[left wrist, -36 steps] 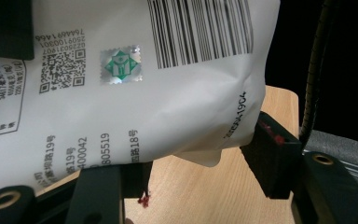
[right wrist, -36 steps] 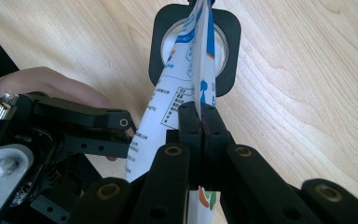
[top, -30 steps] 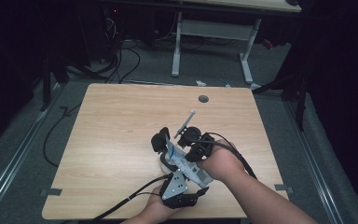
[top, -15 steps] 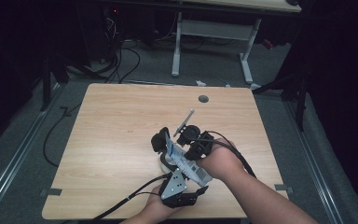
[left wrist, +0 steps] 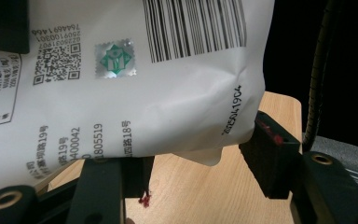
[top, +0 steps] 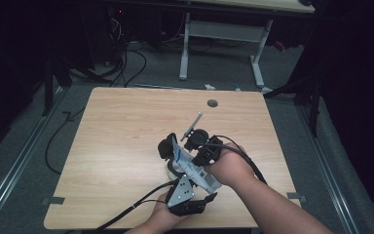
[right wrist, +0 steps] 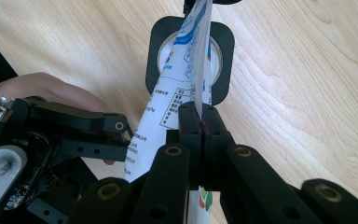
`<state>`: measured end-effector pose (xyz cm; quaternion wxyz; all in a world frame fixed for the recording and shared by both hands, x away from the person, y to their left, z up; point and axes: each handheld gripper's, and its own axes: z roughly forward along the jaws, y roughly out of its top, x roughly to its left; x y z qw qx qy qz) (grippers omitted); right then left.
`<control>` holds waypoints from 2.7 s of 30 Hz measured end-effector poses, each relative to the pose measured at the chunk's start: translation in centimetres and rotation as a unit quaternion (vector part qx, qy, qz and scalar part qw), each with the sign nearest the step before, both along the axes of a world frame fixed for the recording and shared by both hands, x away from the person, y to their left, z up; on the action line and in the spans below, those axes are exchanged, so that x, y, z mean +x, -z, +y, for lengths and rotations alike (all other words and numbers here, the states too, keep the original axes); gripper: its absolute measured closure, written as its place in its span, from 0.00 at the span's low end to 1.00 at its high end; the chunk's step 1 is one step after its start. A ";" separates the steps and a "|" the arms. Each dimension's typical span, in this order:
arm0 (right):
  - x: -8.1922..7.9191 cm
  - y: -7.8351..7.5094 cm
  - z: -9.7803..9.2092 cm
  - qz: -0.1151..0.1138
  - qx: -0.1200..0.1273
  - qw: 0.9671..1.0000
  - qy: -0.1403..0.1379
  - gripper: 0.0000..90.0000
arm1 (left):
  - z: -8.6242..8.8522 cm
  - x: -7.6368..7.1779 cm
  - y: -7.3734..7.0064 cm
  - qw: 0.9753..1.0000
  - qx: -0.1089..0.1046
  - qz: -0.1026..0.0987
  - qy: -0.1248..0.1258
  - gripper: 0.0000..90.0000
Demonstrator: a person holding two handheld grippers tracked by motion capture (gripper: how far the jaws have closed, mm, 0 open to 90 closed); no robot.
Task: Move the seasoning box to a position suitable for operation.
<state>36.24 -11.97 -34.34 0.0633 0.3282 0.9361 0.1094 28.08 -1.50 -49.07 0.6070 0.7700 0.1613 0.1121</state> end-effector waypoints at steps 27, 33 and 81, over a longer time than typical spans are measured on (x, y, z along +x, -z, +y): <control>0.1 -0.1 -0.1 -0.004 -0.001 1.000 -0.001 1.00 | 0.0 -0.2 -0.6 1.000 -0.001 -0.011 -0.001 0.53; 0.1 -0.1 0.0 -0.005 -0.003 1.000 -0.001 1.00 | 0.0 -0.2 -0.6 1.000 0.000 -0.013 -0.002 0.53; 0.3 -0.1 0.1 -0.008 -0.003 1.000 0.000 1.00 | 0.1 -0.1 -0.8 1.000 -0.013 -0.016 -0.013 0.56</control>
